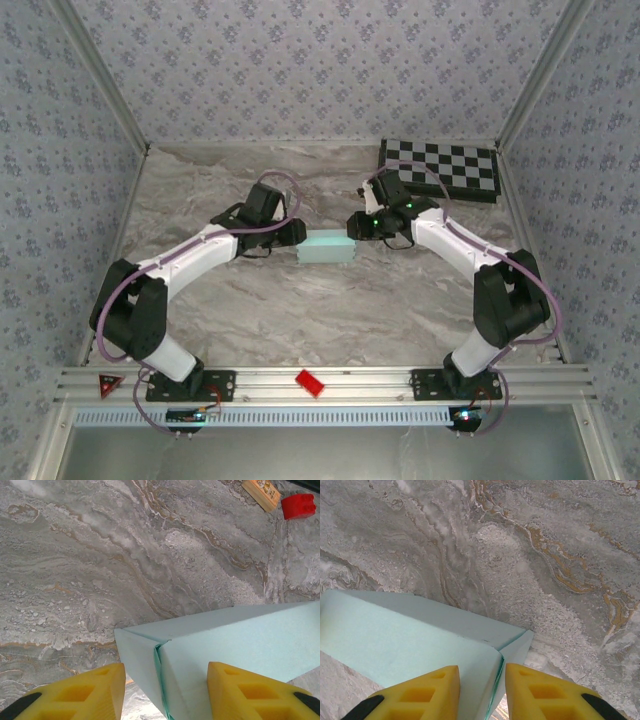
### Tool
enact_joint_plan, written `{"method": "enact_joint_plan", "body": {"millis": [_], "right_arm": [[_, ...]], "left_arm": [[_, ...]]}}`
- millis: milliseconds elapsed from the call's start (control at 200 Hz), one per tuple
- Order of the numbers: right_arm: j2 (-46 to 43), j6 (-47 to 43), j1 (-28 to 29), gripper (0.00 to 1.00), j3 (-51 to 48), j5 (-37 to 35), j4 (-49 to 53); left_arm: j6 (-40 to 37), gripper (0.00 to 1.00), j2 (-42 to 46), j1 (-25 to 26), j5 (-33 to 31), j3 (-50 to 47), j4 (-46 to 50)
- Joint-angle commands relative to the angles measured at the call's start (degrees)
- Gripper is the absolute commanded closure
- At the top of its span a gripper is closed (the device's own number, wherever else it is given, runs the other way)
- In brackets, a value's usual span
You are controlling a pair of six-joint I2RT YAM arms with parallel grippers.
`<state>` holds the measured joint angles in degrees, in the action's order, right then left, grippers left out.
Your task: Fold the paper box
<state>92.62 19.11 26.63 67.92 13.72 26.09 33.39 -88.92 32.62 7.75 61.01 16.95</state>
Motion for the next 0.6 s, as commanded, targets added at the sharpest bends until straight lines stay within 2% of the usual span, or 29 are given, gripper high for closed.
{"method": "enact_joint_plan", "body": {"millis": [0,595], "right_arm": [[0.78,0.30,0.28,0.69,-2.74,-3.17,4.73],[2.25,0.18,1.12,0.69,-6.29,-6.32,3.76]], "left_arm": [[0.36,0.54,0.35,0.06,-0.62,-2.18,3.53],[1.81,0.53,1.30,0.64,-1.60,-6.90,2.41]]}}
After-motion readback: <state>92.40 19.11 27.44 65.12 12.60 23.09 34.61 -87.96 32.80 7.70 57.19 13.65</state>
